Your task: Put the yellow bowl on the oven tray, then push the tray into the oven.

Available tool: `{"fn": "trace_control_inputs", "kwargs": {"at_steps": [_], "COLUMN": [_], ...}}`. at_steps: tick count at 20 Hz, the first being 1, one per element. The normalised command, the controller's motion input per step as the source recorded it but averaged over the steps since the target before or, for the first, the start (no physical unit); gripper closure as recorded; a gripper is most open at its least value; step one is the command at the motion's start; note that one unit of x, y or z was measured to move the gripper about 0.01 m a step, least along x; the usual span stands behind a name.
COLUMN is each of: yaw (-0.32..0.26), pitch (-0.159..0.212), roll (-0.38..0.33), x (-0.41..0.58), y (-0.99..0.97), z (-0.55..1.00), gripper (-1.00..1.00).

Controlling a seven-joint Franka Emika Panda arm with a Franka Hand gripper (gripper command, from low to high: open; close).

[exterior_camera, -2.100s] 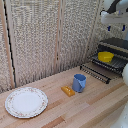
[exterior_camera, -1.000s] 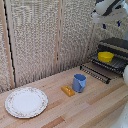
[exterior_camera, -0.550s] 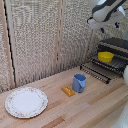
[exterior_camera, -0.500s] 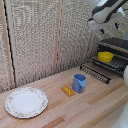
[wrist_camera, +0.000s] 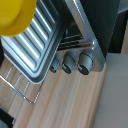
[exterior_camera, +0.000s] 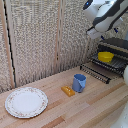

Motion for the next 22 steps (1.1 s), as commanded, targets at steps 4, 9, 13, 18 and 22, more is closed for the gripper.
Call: {"fn": "trace_control_inputs", "kwargs": {"at_steps": [4, 9, 13, 18, 22], "yaw": [0.275, 0.264, 0.266, 0.278, 0.282], "pitch": [0.179, 0.144, 0.154, 0.233, 0.294], "roll": [-0.241, -0.203, -0.104, -0.055, -0.073], "x": [-0.039, 0.051, 0.121, 0.017, -0.044], "y": [0.0, 0.04, 0.22, 0.2, 0.0], "z": [-0.41, -0.45, -0.52, -0.55, -0.39], "gripper": [-1.0, -1.0, -1.0, -1.0, -1.0]}}
